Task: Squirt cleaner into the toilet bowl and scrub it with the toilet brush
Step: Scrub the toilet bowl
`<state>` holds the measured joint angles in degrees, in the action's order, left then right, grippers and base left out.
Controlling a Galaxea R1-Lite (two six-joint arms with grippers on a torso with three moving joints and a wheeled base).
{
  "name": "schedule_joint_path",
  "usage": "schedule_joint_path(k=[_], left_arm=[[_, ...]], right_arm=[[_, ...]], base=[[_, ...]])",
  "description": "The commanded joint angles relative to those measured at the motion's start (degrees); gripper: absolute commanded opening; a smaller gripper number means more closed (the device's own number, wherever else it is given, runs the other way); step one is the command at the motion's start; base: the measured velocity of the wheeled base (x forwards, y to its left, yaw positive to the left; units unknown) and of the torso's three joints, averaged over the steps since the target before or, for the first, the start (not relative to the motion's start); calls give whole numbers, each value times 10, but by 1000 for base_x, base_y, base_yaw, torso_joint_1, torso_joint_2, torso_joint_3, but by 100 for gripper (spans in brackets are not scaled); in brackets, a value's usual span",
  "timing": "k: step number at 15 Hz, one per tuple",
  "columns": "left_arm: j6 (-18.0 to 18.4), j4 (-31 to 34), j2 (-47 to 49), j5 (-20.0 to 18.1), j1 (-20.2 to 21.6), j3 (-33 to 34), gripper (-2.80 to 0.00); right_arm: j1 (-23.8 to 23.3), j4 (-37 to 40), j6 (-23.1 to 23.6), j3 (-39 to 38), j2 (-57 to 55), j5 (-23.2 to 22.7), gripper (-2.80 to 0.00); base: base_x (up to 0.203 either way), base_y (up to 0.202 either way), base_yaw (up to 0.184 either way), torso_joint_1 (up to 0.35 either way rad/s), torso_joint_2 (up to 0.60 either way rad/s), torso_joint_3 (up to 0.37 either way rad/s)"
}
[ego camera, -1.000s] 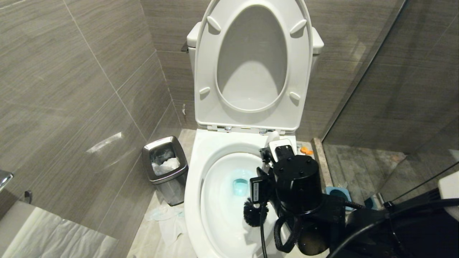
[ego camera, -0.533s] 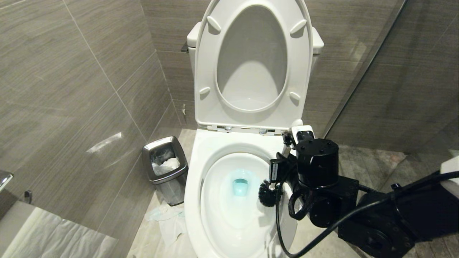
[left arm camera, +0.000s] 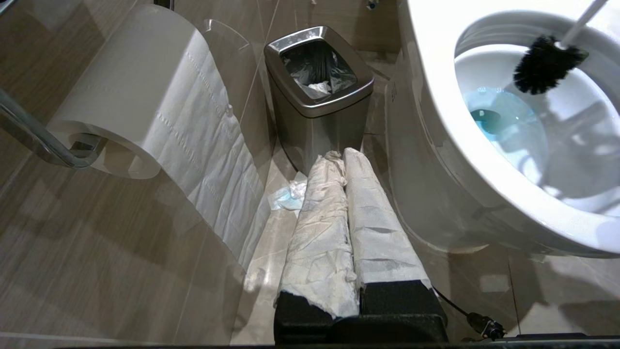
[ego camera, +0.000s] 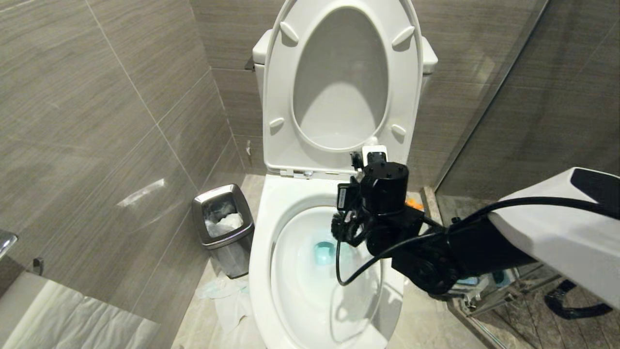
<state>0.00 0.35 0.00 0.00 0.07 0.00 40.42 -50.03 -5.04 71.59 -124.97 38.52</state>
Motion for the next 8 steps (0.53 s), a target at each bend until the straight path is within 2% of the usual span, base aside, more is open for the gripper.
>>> schedule_joint_path(k=[1, 8], left_arm=[[1, 0, 0, 0, 0, 0, -280], [0, 0, 0, 0, 0, 0, -280]], right_arm=[[1, -1, 8, 69, -70, 1, -280], [42, 68, 13, 205, -127, 0, -280]], base=[[0, 0, 0, 0, 0, 0], [0, 0, 0, 0, 0, 0]])
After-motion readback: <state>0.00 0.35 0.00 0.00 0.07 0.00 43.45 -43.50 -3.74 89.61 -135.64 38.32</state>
